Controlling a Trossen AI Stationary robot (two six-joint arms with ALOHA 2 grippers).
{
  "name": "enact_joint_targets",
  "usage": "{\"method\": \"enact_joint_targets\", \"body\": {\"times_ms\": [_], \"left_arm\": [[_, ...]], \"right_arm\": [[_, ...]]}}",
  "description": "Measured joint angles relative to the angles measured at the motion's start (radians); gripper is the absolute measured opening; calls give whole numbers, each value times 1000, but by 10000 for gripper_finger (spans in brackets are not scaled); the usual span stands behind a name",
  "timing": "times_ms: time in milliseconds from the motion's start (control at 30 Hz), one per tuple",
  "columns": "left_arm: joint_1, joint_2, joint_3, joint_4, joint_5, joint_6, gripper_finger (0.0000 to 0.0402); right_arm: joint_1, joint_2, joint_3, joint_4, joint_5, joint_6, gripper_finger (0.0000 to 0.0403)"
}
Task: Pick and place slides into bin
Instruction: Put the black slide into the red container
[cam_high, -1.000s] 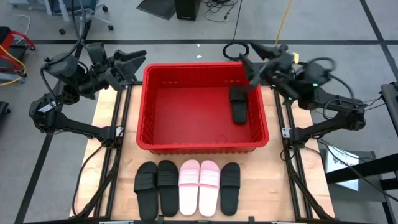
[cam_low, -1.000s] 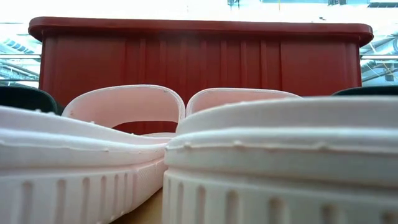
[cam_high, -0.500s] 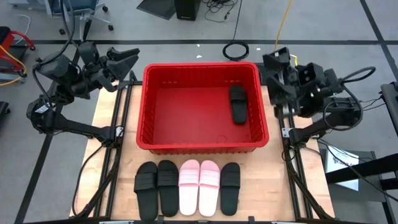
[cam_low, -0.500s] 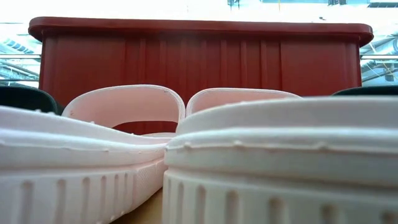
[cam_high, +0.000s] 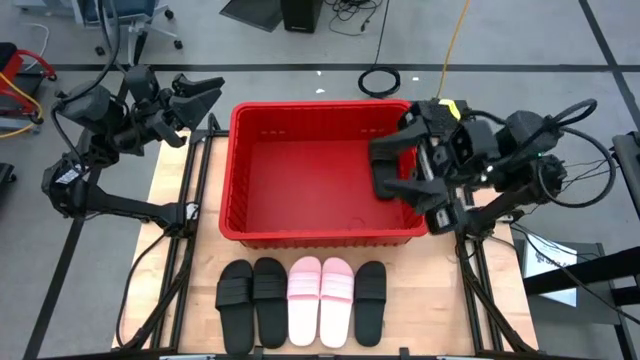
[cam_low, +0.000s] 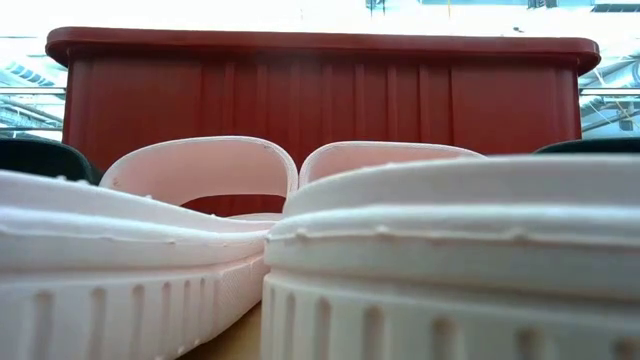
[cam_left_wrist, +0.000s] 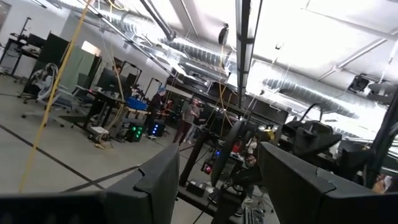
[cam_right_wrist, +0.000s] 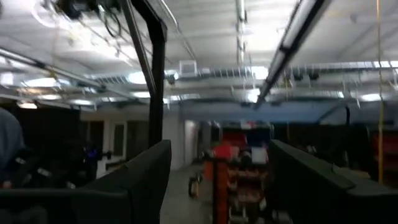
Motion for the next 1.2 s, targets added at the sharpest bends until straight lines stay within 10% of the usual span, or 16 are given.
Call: {"method": "enact_joint_targets", "body": {"times_ms": [400, 1200], "left_arm": [[68, -27, 0, -22, 71, -21, 214], [259, -32, 0, -58, 216, -63, 214]], "right_arm": [[182, 63, 115, -244, 327, 66, 258], [414, 292, 113, -203, 762, 202, 258]]}}
